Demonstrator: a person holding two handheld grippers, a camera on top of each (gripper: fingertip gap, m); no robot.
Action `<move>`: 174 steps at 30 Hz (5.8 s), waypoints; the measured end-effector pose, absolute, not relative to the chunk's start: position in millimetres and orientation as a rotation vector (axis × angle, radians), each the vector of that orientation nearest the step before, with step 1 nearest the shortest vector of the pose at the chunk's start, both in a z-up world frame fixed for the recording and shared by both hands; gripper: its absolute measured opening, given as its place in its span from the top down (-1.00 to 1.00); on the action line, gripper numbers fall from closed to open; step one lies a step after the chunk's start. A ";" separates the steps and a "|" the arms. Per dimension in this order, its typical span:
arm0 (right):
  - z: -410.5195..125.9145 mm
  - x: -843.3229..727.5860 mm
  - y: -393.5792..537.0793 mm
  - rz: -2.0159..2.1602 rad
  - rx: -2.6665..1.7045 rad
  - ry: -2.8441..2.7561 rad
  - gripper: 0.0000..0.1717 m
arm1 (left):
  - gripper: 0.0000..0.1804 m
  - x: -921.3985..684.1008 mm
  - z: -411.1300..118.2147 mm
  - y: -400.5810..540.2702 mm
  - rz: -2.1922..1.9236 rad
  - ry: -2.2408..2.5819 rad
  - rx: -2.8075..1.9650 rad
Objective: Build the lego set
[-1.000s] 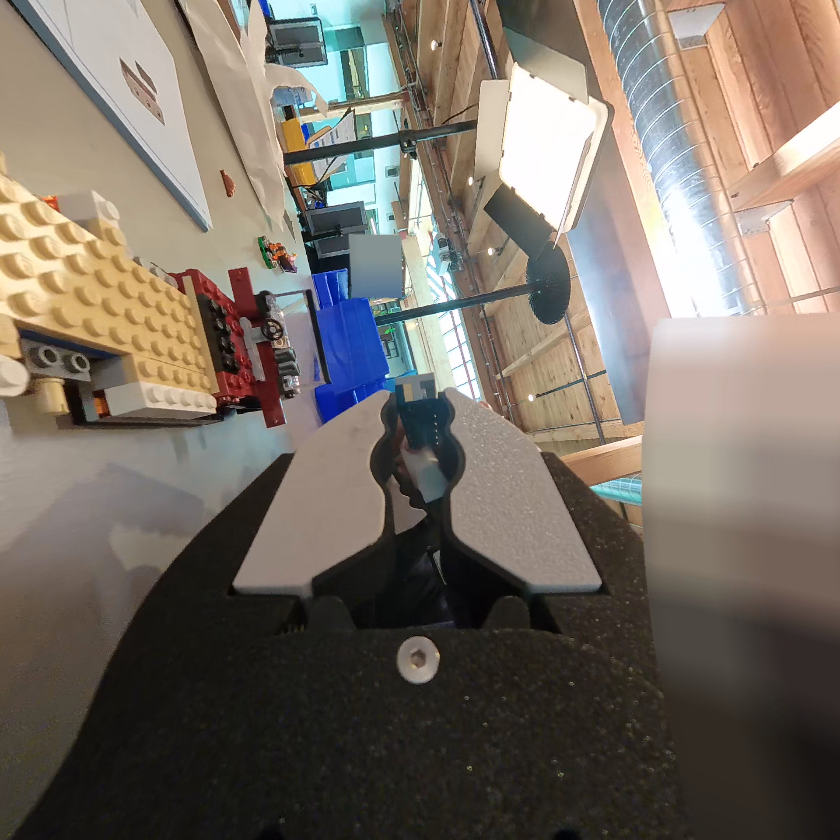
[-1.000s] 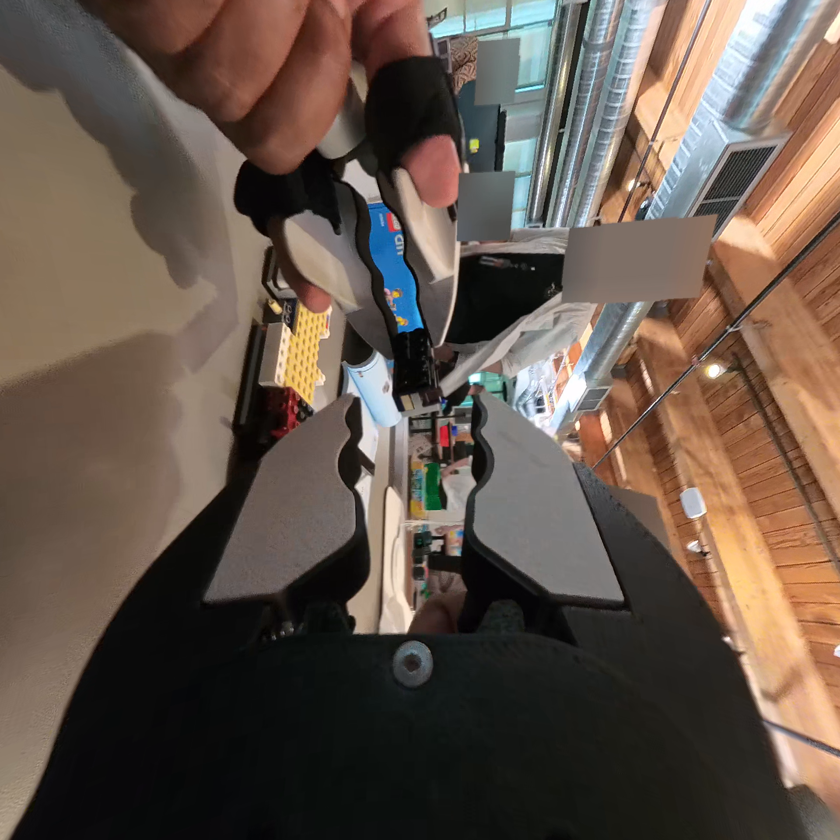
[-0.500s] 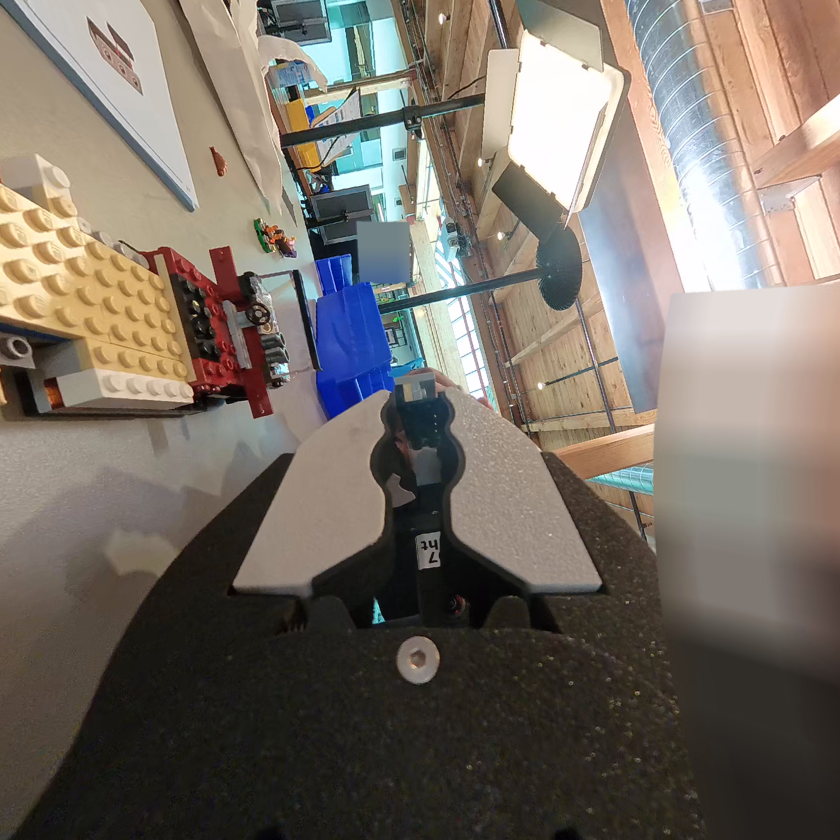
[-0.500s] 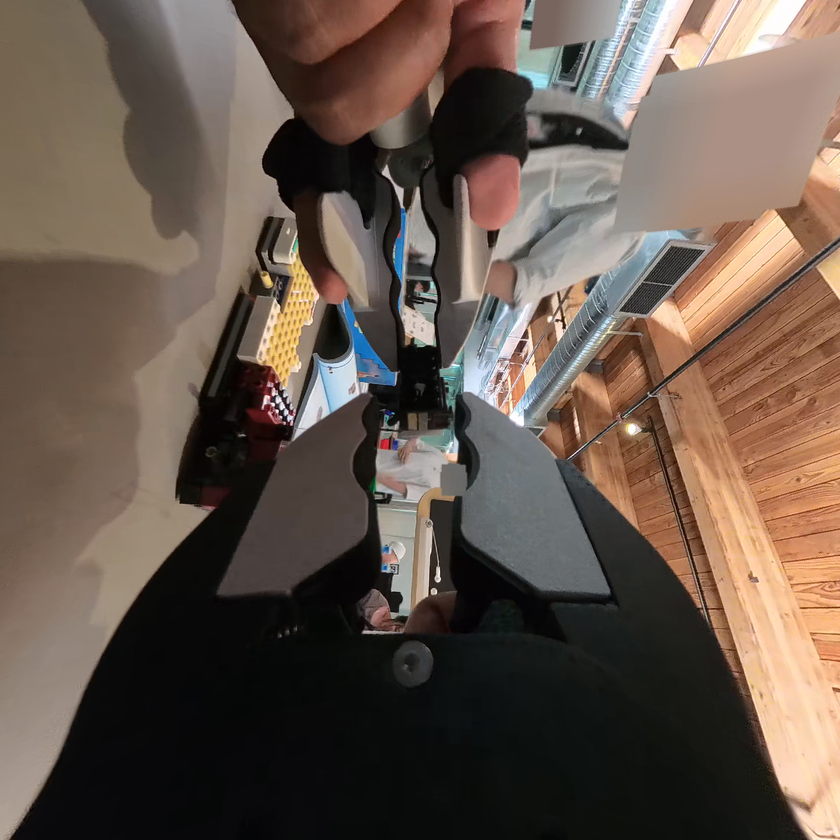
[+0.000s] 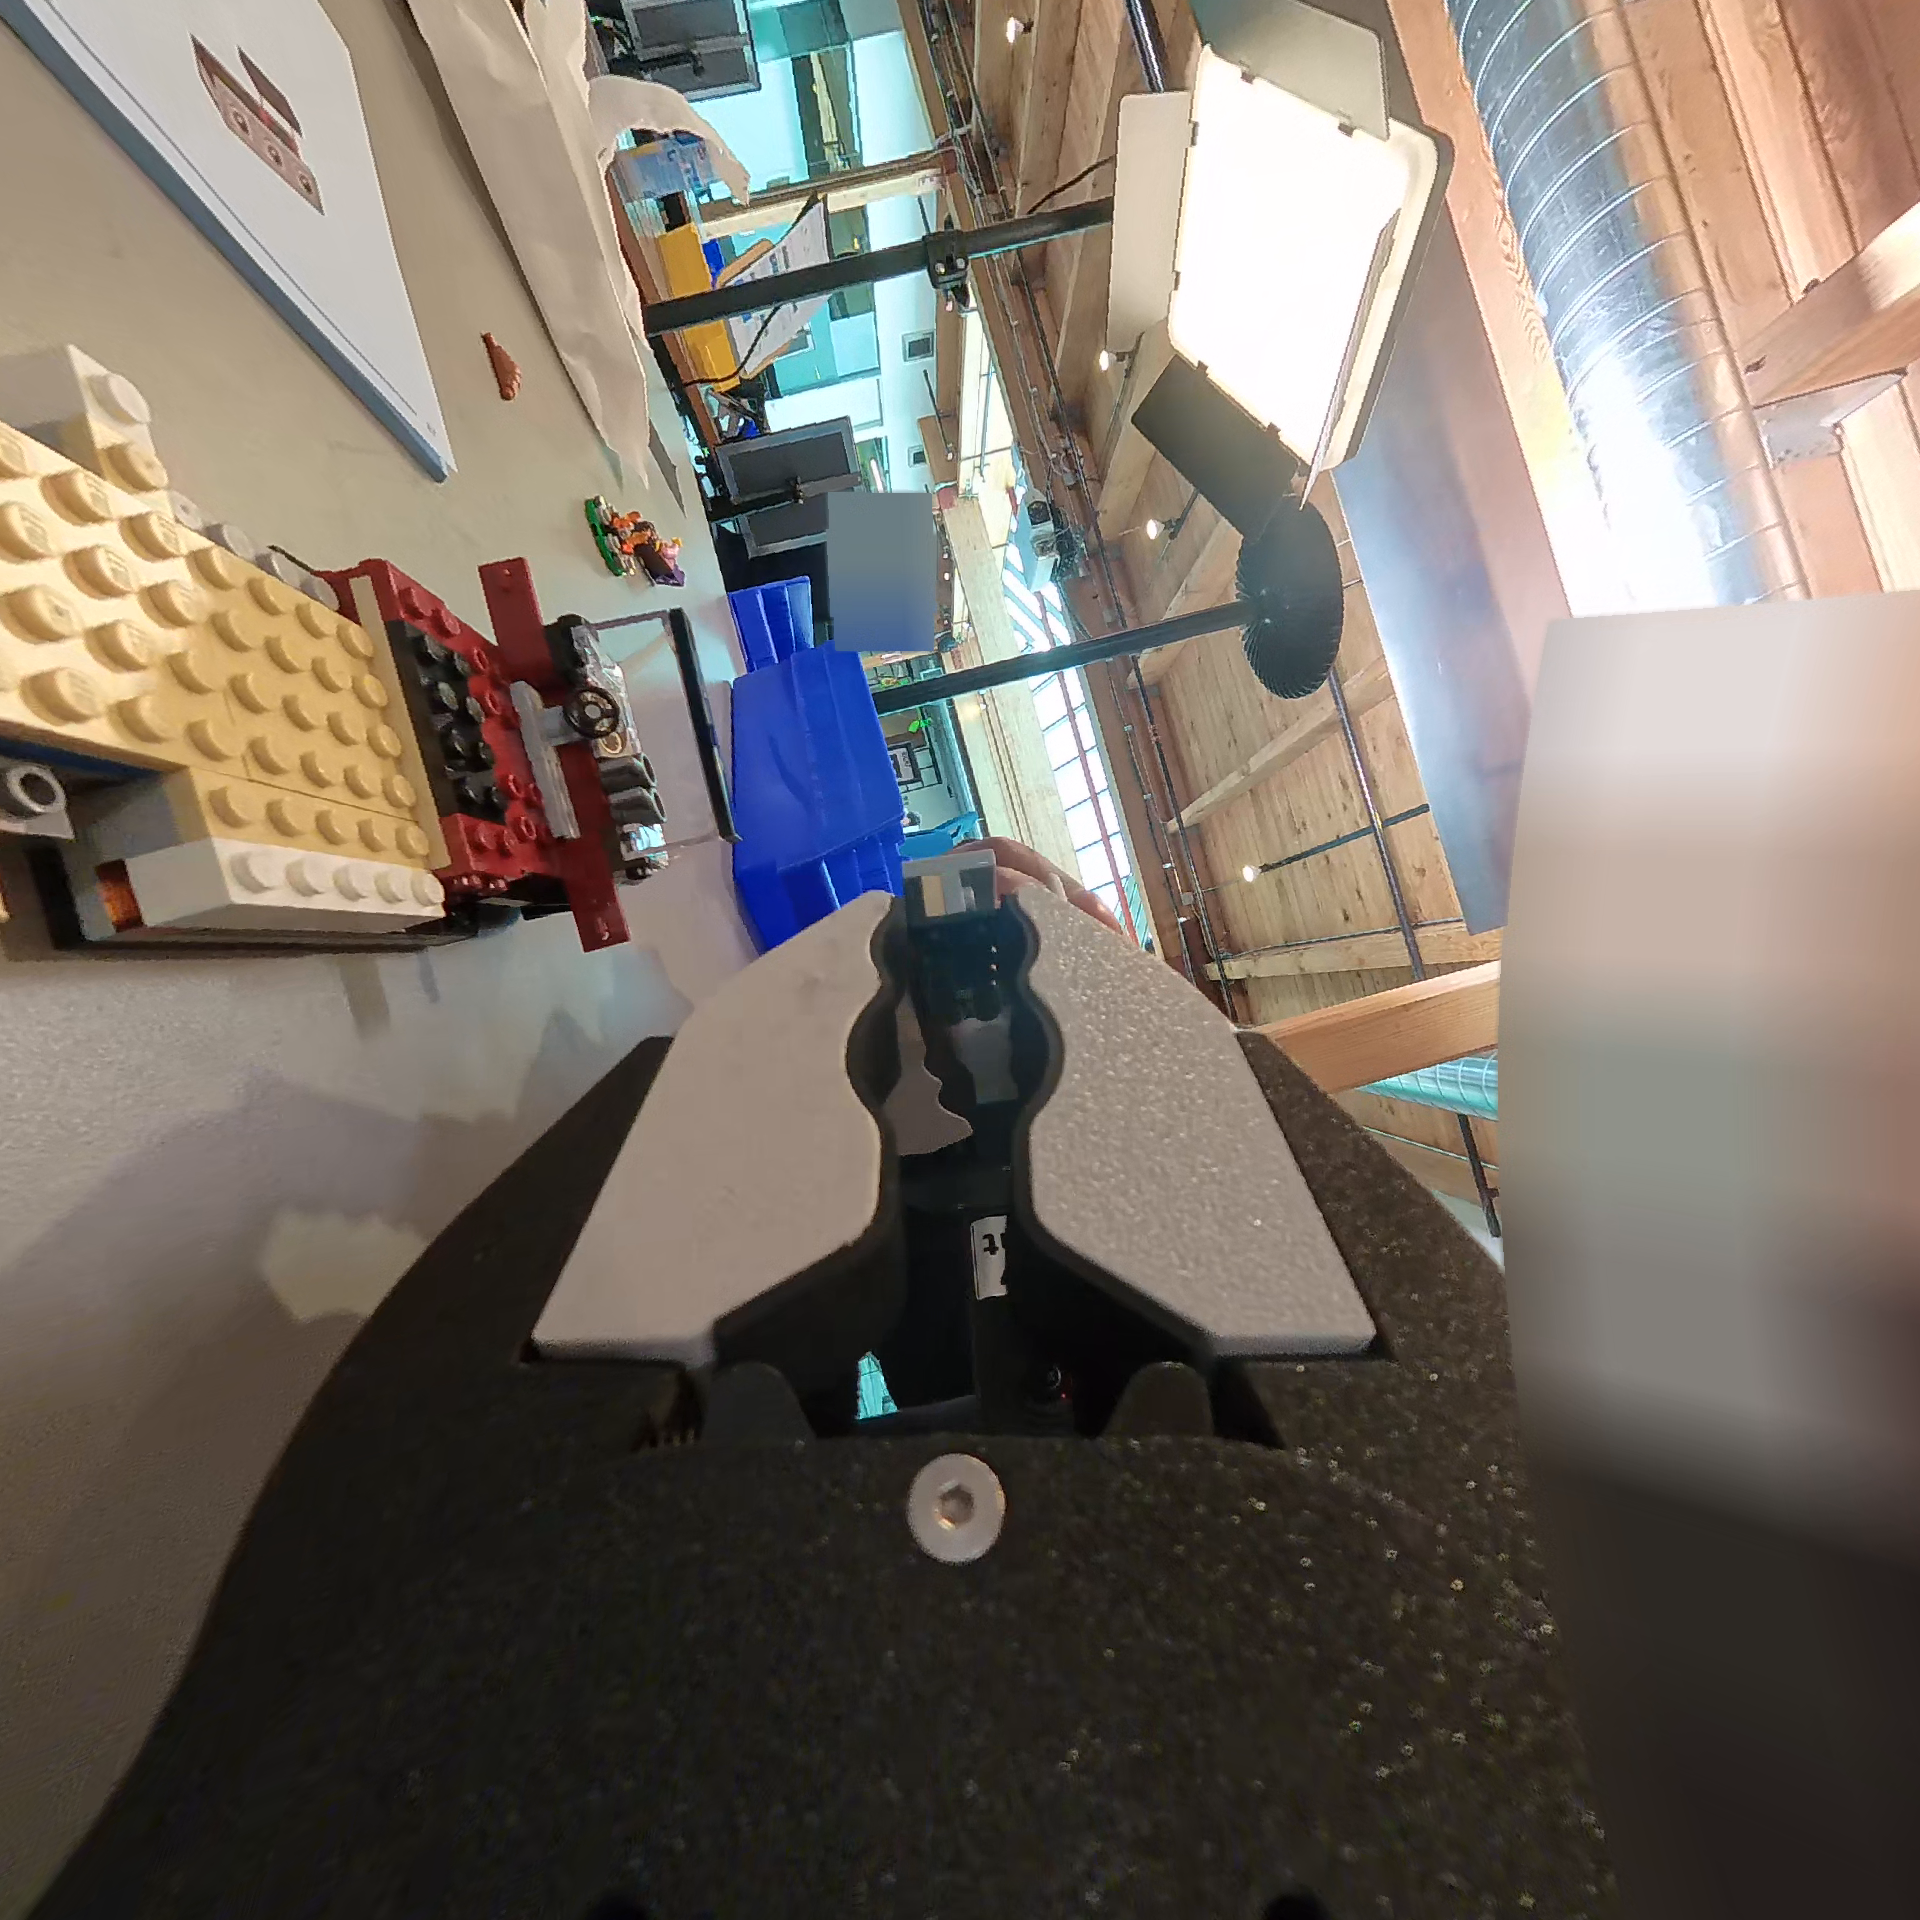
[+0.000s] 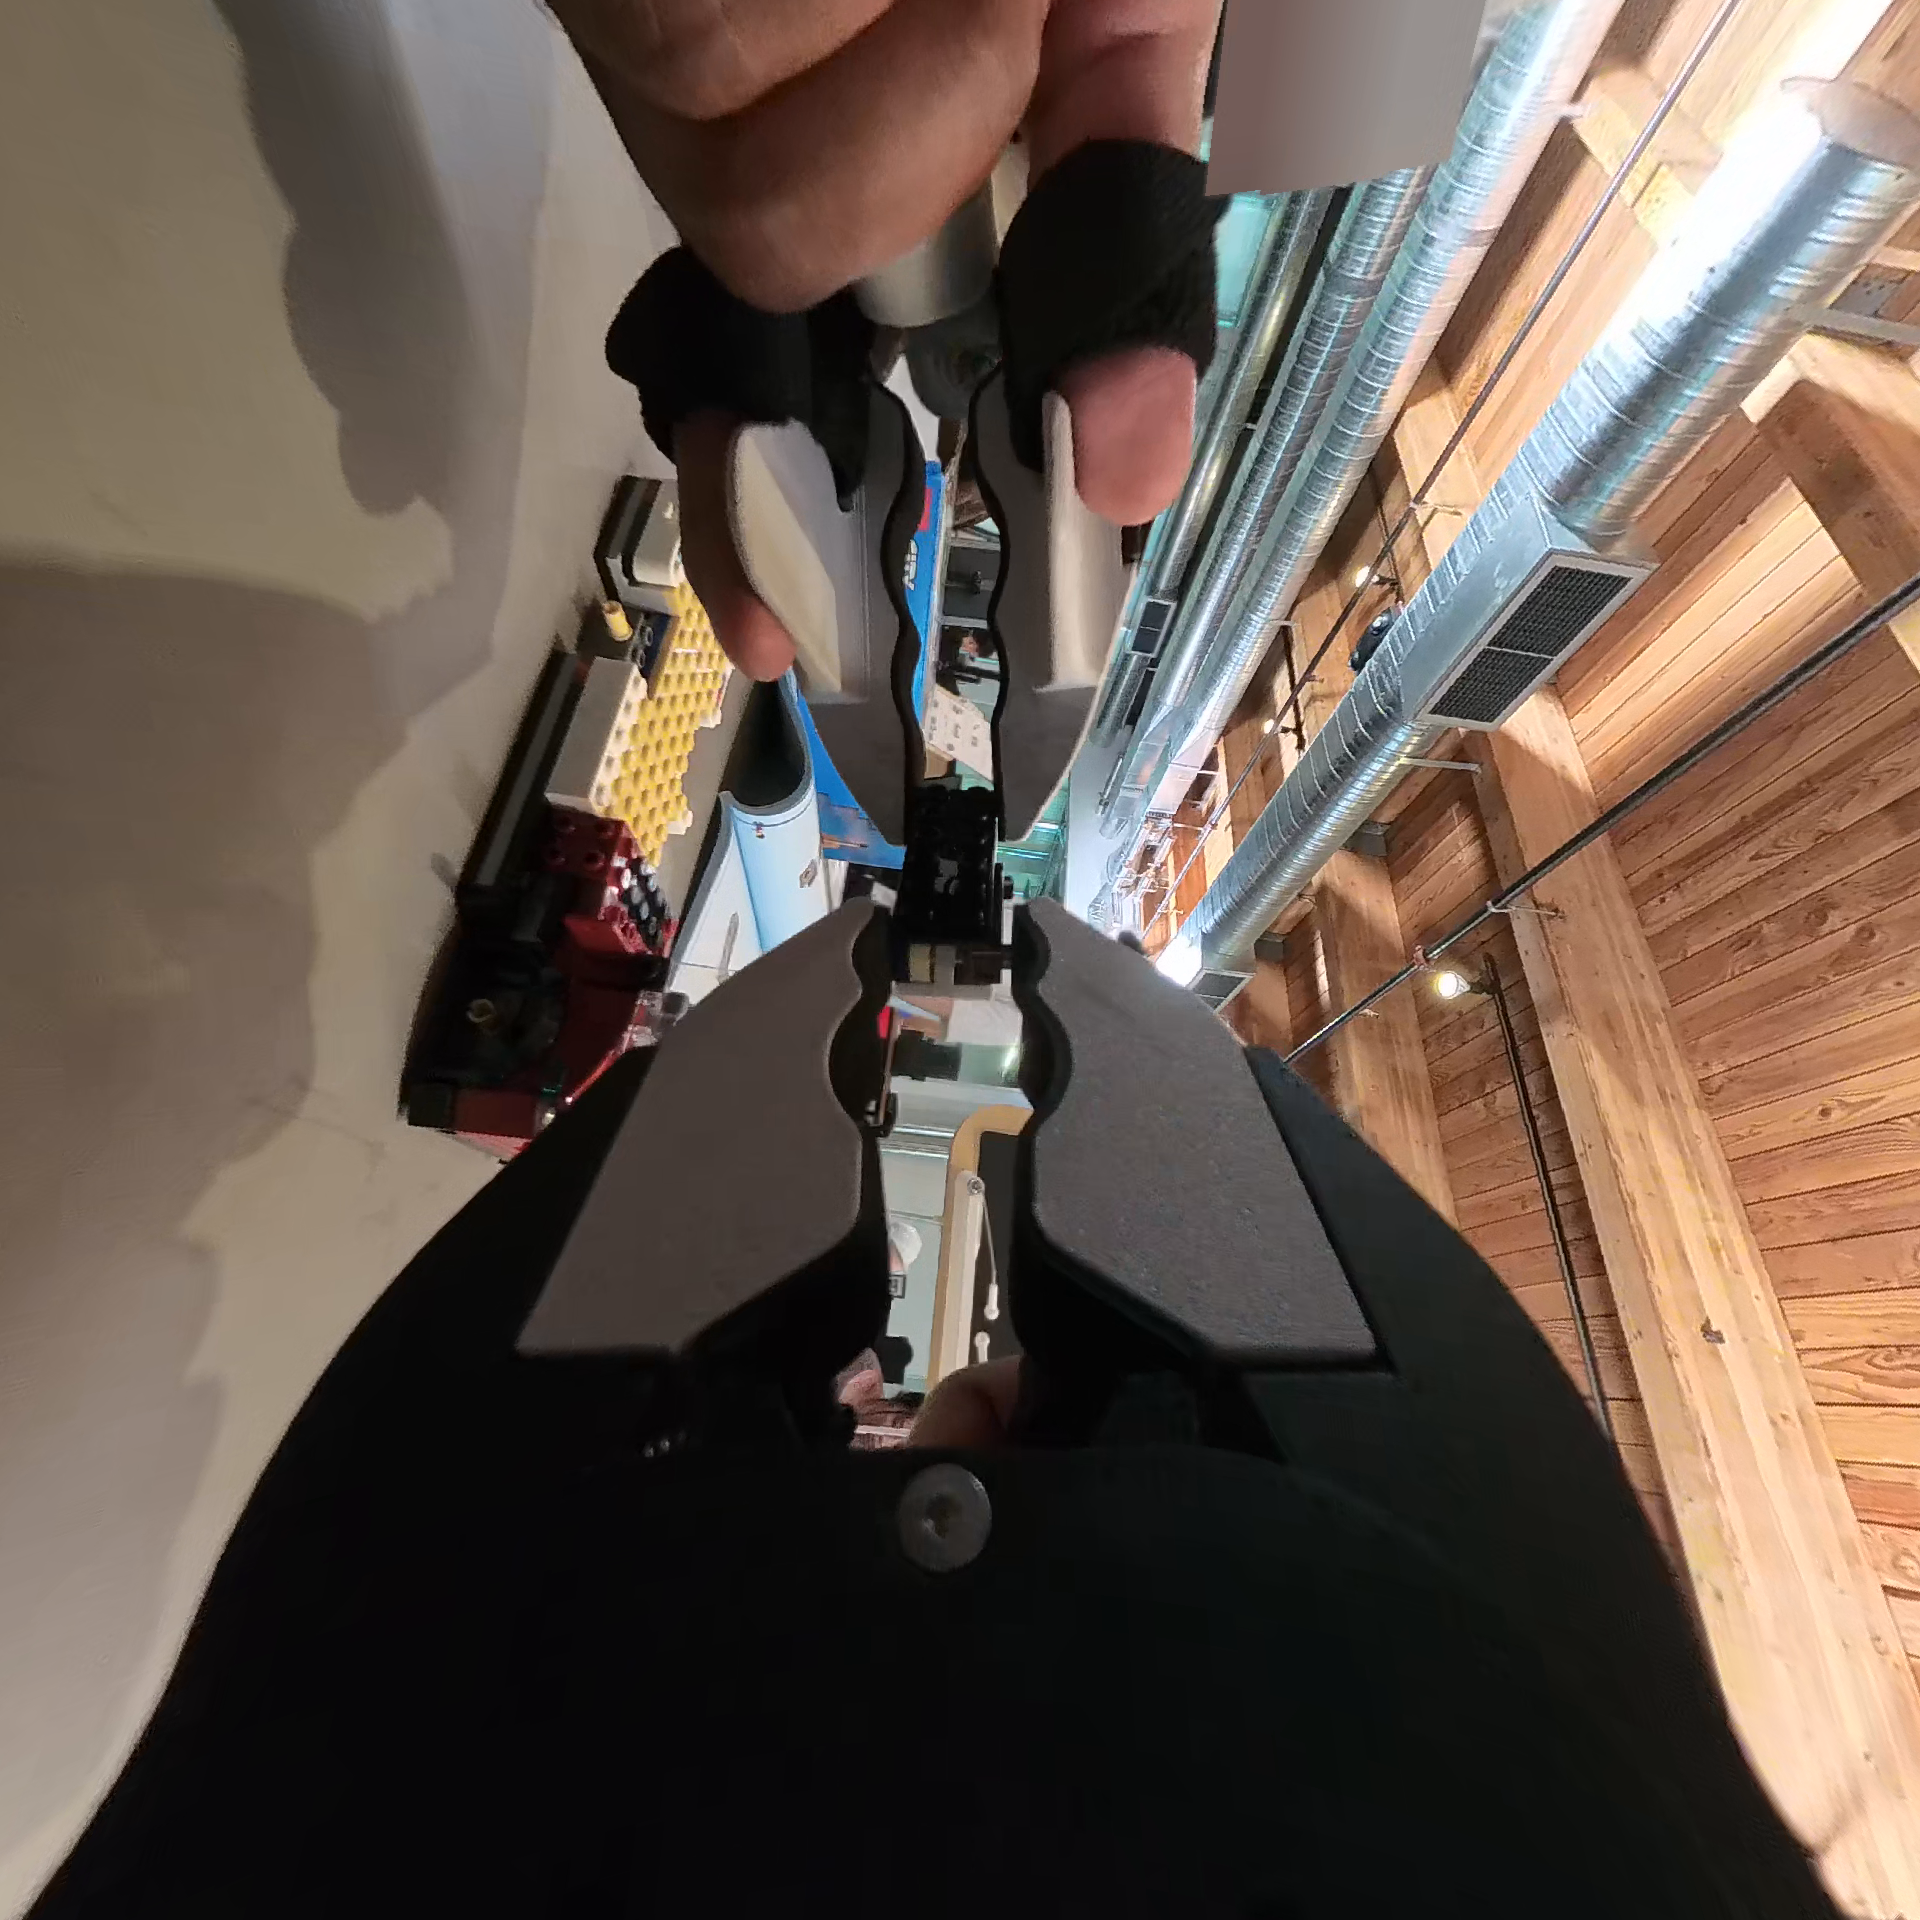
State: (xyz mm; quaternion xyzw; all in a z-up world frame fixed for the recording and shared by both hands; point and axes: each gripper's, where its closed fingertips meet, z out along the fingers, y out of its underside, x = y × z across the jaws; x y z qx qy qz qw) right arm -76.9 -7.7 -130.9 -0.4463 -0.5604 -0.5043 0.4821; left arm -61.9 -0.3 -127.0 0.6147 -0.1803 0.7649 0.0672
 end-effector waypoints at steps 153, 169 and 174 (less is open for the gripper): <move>-96.8 -27.8 -27.4 -0.782 -1.191 -1.054 0.78 | 0.82 -31.2 -101.0 -30.4 2.354 -2.078 0.976; -107.6 -11.9 -14.3 -0.964 -1.359 -0.975 0.59 | 0.83 -12.7 -104.5 -16.7 2.388 -2.272 1.272; -103.1 -4.6 -4.4 -1.152 -1.381 -0.893 0.57 | 0.83 -10.1 -103.1 -17.2 2.396 -2.581 1.358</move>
